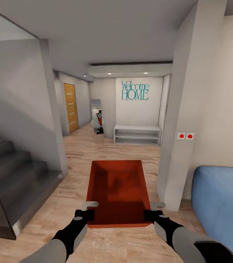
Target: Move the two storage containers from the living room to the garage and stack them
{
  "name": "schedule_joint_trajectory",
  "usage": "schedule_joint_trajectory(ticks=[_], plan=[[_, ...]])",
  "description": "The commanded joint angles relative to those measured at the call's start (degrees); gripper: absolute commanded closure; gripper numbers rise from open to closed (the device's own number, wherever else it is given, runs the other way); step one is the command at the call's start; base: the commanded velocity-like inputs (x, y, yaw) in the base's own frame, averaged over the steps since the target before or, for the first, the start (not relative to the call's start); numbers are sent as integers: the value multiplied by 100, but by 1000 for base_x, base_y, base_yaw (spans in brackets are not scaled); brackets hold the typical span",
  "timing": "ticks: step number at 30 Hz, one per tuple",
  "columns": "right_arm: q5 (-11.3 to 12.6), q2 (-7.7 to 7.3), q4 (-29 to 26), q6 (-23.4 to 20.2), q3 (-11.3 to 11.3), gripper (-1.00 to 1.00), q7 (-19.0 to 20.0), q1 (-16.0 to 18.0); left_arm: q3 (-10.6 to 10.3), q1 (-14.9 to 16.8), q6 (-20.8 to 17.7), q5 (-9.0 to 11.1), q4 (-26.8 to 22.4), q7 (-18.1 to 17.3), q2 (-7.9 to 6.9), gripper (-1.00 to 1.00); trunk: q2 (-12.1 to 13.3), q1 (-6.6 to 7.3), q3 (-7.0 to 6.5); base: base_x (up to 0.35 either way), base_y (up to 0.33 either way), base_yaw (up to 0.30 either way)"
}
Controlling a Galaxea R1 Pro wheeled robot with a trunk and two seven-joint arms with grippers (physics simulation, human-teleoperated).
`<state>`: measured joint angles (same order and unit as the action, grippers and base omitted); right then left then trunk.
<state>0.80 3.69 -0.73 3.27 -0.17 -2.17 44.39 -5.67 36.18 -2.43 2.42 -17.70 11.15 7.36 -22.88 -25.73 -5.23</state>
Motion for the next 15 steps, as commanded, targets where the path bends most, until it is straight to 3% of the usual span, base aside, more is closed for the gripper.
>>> schedule_joint_trajectory(ticks=[1,6,15], plan=[[7,4,21,15,-158,100,25,0,58,3,-30,-93,-31,405,-6,100,-4,-5,2,321,0,0],[8,8,21,15,-160,100,24,0,58,3,-30,-93,-31,405,-6,100,-4,-5,2,321,0,64],[8,9,21,15,-166,100,23,0,58,3,-30,-93,-31,405,-6,100,-4,-5,2,321,0,247]])
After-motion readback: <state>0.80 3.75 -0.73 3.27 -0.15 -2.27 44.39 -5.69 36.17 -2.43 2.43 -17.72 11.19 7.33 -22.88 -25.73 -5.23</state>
